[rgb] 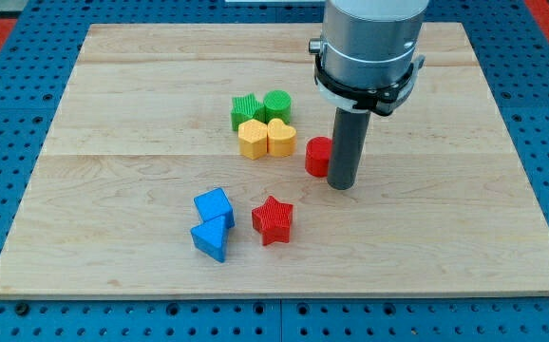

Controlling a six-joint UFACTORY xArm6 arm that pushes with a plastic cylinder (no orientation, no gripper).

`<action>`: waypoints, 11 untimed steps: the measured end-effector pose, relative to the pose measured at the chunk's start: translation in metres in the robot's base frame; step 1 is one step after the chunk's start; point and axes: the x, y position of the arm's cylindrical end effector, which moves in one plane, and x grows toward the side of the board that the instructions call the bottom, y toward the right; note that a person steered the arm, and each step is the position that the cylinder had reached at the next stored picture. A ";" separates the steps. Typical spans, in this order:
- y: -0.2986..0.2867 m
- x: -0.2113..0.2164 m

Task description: Place the red circle towards the bottom right side of the yellow heart

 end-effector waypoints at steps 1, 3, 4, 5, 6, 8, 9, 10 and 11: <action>0.004 -0.019; 0.012 -0.029; 0.014 -0.032; 0.003 -0.031; -0.015 -0.031; -0.040 -0.028; -0.042 -0.028; -0.056 -0.028; -0.064 -0.028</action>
